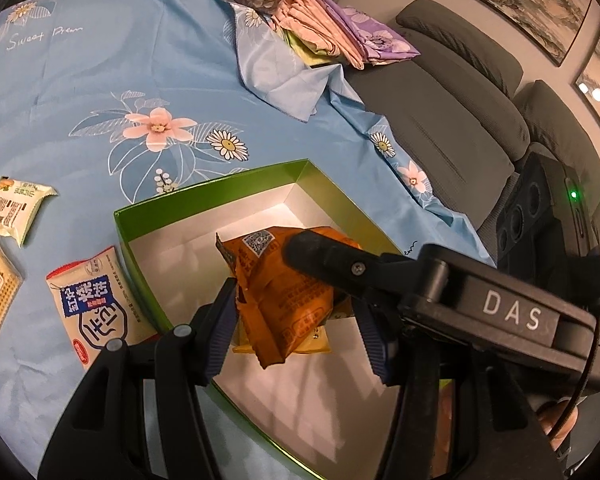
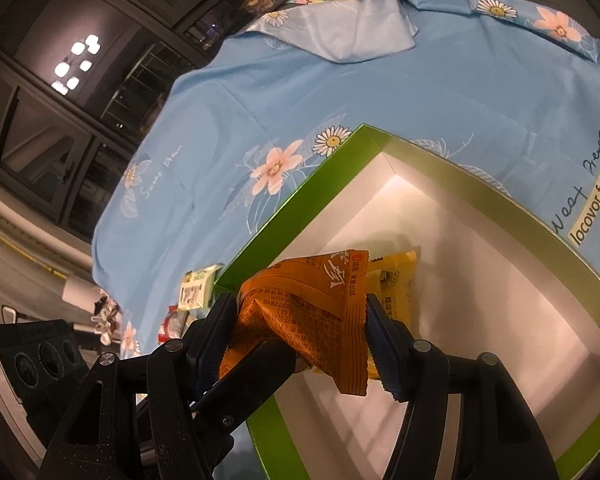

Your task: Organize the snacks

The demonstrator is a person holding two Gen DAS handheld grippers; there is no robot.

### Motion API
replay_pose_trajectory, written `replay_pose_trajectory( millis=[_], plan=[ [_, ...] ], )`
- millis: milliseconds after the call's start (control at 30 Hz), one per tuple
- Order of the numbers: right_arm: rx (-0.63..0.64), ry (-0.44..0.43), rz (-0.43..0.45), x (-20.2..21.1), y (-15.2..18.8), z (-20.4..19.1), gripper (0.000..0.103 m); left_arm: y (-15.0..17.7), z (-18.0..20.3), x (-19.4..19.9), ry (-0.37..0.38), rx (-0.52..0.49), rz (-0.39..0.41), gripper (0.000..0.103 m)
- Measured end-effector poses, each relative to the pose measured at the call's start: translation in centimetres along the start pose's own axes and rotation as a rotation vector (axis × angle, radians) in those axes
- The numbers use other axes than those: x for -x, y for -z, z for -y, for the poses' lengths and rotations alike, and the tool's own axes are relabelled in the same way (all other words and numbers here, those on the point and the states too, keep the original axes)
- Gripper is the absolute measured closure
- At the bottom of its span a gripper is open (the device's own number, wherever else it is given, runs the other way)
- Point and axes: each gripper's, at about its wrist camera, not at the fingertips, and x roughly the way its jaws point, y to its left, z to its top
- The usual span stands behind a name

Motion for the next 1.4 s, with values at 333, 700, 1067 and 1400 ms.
replay_pose_trajectory(
  millis=[333,700,1067,1400],
  plan=[
    [0.001,0.03,-0.037,-0.9,-0.2,0.5,0.038,0.4,-0.3,-0.7,-0.025,0.012,-0.012,0.047],
    [-0.009,0.032,-0.05,-1.3,0.0,0.9,0.038,0.4,-0.5,-1.0,-0.027,0.017,-0.022,0.047],
    [-0.016,0.053,-0.062,-1.5,0.0,1.0,0.038,0.6,-0.4,-1.3,-0.042,0.01,-0.027,0.047],
    [-0.016,0.059,-0.072,-1.7,-0.1,1.1,0.038,0.6,-0.4,-1.5,-0.057,-0.001,-0.028,0.047]
  ],
)
